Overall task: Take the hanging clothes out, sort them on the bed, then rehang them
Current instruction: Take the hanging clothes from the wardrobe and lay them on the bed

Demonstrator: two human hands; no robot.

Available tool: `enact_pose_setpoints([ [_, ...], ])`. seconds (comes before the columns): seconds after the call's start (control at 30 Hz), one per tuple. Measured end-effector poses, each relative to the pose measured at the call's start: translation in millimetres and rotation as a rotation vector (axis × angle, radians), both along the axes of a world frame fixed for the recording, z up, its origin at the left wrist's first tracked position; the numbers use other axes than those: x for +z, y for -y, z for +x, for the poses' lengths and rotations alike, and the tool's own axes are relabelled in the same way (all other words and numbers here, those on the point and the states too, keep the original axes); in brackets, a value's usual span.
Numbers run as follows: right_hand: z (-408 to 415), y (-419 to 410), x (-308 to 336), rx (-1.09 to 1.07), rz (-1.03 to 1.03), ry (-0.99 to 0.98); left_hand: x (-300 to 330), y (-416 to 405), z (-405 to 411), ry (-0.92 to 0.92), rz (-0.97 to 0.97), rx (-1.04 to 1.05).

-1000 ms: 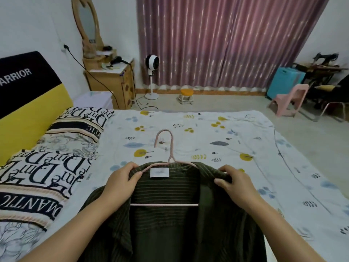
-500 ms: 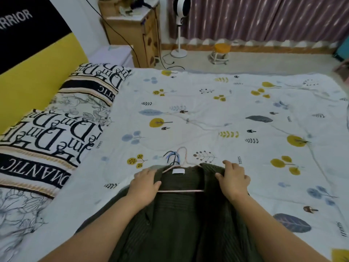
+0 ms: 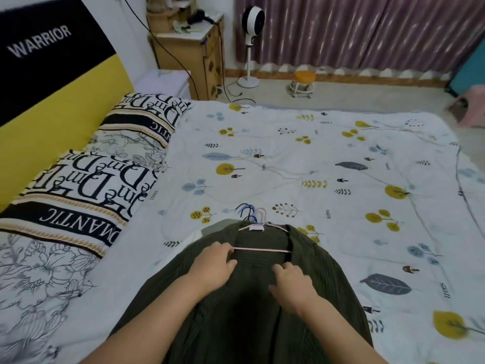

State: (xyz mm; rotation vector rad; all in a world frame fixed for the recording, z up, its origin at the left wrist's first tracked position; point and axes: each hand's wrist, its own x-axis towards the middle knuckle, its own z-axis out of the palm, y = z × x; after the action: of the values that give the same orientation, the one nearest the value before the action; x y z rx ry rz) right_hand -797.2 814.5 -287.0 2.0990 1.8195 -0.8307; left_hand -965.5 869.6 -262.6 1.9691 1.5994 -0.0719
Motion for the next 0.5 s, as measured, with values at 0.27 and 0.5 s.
enact_pose_setpoints([
  [0.27, -90.9, 74.3, 101.8, 0.06, 0.101, 0.014, 68.6, 94.8, -71.9, 0.106, 0.156, 0.065],
  [0.5, -170.4, 133.2, 163.7, 0.125, 0.27, -0.092, 125.8, 154.3, -166.1, 0.111, 0.262, 0.185],
])
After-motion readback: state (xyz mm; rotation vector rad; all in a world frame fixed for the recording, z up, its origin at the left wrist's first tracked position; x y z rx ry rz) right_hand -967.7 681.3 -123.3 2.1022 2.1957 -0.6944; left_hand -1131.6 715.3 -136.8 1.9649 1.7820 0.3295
